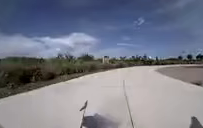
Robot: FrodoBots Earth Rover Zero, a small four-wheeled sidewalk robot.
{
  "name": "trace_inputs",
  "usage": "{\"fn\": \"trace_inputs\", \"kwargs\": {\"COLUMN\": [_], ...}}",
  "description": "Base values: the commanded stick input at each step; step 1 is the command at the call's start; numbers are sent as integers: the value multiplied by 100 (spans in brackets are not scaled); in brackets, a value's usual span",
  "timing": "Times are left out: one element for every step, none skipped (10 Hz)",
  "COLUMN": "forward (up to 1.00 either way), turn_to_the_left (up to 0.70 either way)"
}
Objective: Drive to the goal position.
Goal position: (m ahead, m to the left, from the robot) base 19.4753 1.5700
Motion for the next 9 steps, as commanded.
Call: {"fn": "trace_inputs", "kwargs": {"forward": [85,85,85,85,85,85,85,85,85], "turn_to_the_left": [-34,-34,-34,-34,-33,-10,0,0,0]}}
